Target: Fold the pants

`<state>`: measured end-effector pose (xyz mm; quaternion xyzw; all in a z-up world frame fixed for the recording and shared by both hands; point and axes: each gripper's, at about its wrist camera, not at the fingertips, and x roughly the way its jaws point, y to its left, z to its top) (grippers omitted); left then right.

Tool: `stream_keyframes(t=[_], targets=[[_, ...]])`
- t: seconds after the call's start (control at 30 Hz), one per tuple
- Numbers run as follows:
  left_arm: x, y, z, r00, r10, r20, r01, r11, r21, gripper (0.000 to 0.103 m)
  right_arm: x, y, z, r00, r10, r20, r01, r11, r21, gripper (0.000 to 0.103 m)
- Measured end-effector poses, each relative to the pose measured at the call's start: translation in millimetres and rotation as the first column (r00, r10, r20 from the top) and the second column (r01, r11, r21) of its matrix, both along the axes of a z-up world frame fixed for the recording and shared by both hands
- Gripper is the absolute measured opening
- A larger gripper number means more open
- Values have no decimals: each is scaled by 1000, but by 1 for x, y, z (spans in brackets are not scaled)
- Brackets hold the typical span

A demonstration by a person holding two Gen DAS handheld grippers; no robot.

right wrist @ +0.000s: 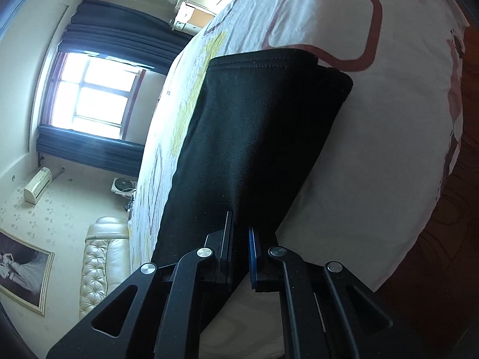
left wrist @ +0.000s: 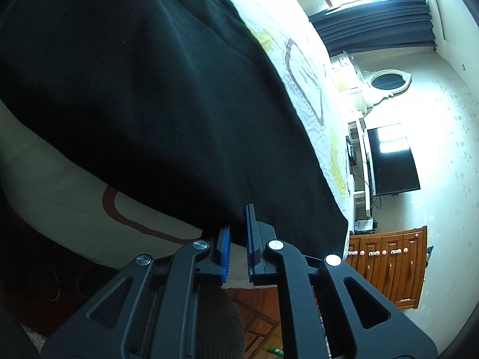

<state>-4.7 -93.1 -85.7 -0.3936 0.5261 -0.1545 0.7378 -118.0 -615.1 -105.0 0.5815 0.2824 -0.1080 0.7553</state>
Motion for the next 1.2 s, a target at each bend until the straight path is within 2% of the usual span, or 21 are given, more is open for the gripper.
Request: stream_keyframes(t=[0.1,0.2,0.3,0.33,0.47,0.63,0.77,0.8,0.83,0.9,0.97,1.1,1.17,1.2], targets=[[-2,4,-12,999,10,-50,-11,1000,-22,9,-1,-1,0,1000,7,1,-7,1000,-6,8],[-3,2,-4,999,-30,-15,30,1000,3,9,-9,-5,5,1000,3,-2,-3,1000,-13,13],[-7,1,4,995,-92,29,92,996,21,11,-28,-19,4,999,-51,-13,51,999,-6,36],[-10,0,6,993,-109,39,108,994,23,15,-33,-23,3,997,-74,-11,74,997,-10,39],[-15,-5,17,984,-159,81,157,987,35,35,-52,-51,5,982,-182,59,181,983,27,39],[-16,-10,29,975,-183,127,174,982,73,37,-46,-65,5,974,-210,85,208,978,27,39],[-16,-9,33,976,-179,126,170,982,80,47,-33,-67,-3,973,-216,79,212,976,51,39],[-17,-11,34,976,-178,125,169,982,84,47,-29,-64,-3,975,-211,68,208,977,46,31],[-17,-11,34,976,-177,124,167,982,88,47,-28,-63,-5,977,-209,48,208,978,29,20],[-18,-9,35,977,-175,121,165,982,92,47,-31,-66,-5,974,-224,32,224,975,6,14],[-19,-6,35,977,-174,121,163,982,95,47,-41,-71,-8,967,-255,29,255,967,13,14],[-16,-5,41,975,-181,129,167,980,109,52,-73,-80,-20,953,-299,-46,300,954,17,15],[-12,-1,46,971,-191,145,176,978,111,55,-82,-85,-14,963,-265,-36,265,964,-30,21],[-10,2,50,968,-196,157,178,977,118,58,-81,-86,-6,972,-233,-13,232,971,-62,28]])
